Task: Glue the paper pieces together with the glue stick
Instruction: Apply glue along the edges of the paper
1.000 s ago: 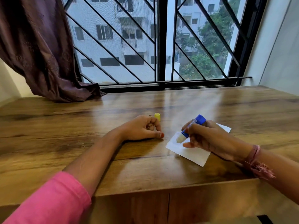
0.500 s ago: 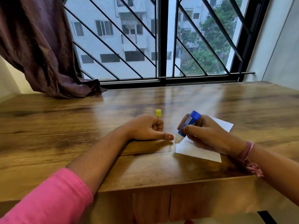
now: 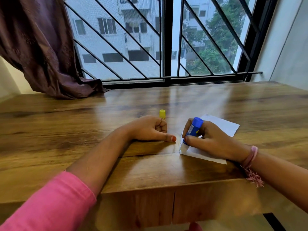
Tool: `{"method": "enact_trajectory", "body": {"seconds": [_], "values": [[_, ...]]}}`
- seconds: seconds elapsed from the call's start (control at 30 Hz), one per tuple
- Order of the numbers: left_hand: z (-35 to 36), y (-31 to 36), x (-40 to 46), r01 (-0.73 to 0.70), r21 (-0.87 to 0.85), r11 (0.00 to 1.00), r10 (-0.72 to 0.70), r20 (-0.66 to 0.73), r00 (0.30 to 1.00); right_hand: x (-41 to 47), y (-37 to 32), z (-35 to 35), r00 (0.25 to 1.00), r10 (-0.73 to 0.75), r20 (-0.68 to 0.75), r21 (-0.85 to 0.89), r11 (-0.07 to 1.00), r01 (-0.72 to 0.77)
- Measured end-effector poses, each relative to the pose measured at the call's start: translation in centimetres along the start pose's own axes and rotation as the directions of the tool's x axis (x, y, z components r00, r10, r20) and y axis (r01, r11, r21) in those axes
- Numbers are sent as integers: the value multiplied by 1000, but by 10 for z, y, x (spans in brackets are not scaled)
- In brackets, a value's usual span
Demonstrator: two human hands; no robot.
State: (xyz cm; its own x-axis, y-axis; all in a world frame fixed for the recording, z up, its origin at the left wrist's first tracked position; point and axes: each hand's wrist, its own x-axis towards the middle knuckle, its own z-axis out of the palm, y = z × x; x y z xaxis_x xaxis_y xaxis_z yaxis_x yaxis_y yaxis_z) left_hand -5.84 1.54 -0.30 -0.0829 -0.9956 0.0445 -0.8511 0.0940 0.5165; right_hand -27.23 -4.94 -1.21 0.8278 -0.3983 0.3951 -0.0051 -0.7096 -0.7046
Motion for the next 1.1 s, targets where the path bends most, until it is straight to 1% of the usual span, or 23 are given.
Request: {"method": "enact_trajectory", "body": {"seconds": [0.2, 0.37, 0.5, 0.63, 0.77, 0.87, 0.93, 1.03, 1.1], "values": [[-1, 2, -1, 10, -15, 1000, -10, 13, 1000, -1, -1, 1, 999, -35, 38, -17, 999, 36], [-2, 3, -1, 16, -17, 1000, -16, 24, 1000, 1, 3, 0, 1000, -28, 1, -45, 999, 28], [-1, 3, -1, 23, -25, 999, -22, 32, 999, 0, 2, 0, 998, -41, 38, -37, 998, 42], [-1, 4, -2, 24, -19, 1000, -24, 28, 999, 1, 5, 0, 1000, -26, -6, -48, 999, 26], [-2, 5, -4, 30, -7, 1000, -30, 16, 999, 1, 5, 0, 999, -36, 18, -41, 998, 37], [-3, 6, -5, 43, -7, 999, -43, 22, 999, 2, 6, 0, 1000, -4, -5, -39, 999, 4], [-5, 9, -7, 67, 18, 998, -67, 45, 997, 2, 4, 0, 1000, 9, -3, -35, 999, -10], [-15, 17, -17, 144, 89, 986, -150, 71, 986, 1, 2, 0, 1000, -16, 26, -37, 999, 17], [-20, 22, -30, 189, 157, 969, -200, 62, 978, 0, 3, 0, 1000, -7, 4, -37, 999, 7]]}}
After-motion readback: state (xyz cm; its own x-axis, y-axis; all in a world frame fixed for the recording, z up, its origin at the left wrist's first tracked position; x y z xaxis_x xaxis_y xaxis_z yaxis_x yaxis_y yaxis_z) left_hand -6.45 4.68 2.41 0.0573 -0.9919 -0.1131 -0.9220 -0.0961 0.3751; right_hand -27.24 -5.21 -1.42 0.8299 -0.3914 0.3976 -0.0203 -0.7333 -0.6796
